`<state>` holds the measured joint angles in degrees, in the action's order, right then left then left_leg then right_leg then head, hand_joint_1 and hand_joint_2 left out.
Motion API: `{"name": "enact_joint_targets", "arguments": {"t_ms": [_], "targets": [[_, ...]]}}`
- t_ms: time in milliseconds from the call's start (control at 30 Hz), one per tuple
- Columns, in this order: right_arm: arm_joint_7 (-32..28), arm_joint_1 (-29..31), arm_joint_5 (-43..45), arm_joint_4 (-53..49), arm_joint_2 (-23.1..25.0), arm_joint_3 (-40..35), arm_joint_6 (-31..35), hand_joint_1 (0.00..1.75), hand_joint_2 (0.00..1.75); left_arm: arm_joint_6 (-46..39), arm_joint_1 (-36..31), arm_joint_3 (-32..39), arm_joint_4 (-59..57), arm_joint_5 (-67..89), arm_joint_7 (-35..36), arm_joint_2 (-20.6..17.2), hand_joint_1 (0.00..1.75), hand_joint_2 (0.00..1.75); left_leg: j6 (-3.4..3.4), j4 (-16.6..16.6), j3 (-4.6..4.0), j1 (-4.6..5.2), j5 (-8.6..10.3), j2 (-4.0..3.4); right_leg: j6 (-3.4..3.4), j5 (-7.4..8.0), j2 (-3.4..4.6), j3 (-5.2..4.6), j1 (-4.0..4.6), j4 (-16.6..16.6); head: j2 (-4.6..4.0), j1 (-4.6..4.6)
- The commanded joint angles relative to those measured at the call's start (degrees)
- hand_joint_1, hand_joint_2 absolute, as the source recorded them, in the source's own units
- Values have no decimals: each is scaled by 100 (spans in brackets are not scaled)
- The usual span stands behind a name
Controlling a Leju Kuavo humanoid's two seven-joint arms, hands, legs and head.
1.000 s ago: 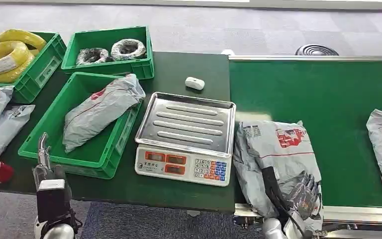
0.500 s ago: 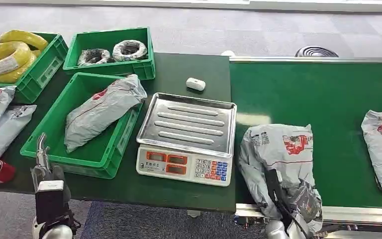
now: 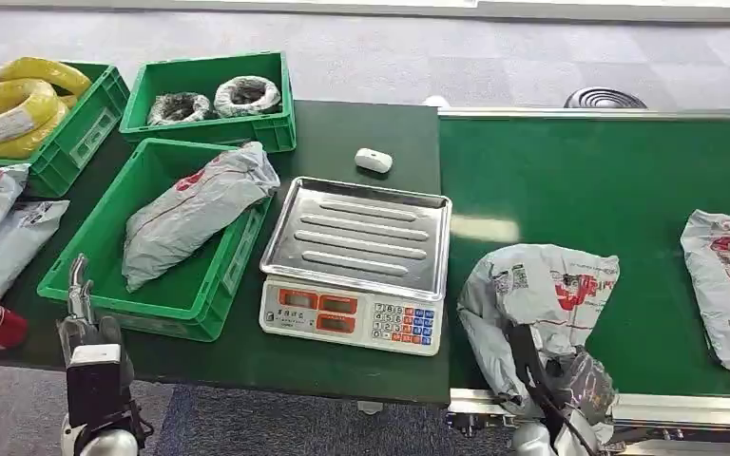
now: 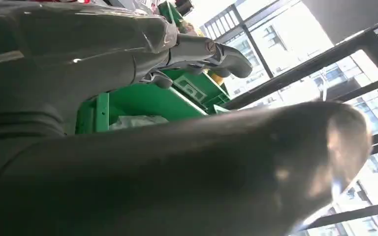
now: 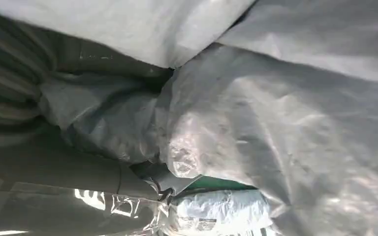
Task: Moved the parcel from conveyor to table for the left to box.
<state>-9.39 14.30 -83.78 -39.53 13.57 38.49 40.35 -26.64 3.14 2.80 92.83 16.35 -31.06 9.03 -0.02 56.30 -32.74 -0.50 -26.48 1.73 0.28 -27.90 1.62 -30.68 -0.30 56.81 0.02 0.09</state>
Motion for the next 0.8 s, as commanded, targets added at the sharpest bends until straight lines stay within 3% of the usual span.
{"name": "enact_joint_targets", "arguments": {"t_ms": [33,300,367,467,567,633,733,800], "targets": [[-1569,-356,760,-1816,643,58,-35,175,175,-5,150,154,-72,-17,-89,68,0,0,-4,-5,-6,3,-1,-24,-2,0,-4,-12,-1,0,0,0],[-1569,-356,760,-1816,643,58,-35,175,175,-5,150,154,-72,-17,-89,68,0,0,0,-2,-23,2,1,-11,1,0,-8,-25,1,1,0,0],[-2165,-565,1590,-2928,643,-622,-35,175,175,5,42,114,-209,1,-108,56,0,0,0,-2,-27,3,1,-22,2,1,-11,-31,1,2,0,-2],[-1914,-802,1803,-4259,643,-1557,-35,173,175,-17,-60,-1,-432,-8,-169,3,0,0,-1,6,-43,10,3,-18,1,-2,-15,-48,-7,17,-2,0],[-2127,-552,1915,-4648,643,-1808,-35,175,175,-88,-186,-98,-708,-110,-293,-48,0,0,-1,5,-41,14,3,-20,1,0,-2,-51,-12,19,0,0],[-2643,-183,2126,-4638,643,-1699,-35,175,175,-128,-314,-163,-879,-161,-342,-34,0,0,-2,3,-43,17,7,-37,0,6,2,-58,-13,21,0,0],[-2739,381,2149,-4333,643,-1704,-35,175,175,-156,-475,-248,-906,-162,-329,42,0,0,-1,3,-37,11,8,-25,-2,9,6,-50,-8,14,-2,0],[-2739,381,2149,-4333,643,-1704,-35,175,175,-156,-475,-248,-906,-162,-329,42,0,0,-2,4,-42,8,12,-32,-1,13,2,-53,-5,12,0,-2]]}}
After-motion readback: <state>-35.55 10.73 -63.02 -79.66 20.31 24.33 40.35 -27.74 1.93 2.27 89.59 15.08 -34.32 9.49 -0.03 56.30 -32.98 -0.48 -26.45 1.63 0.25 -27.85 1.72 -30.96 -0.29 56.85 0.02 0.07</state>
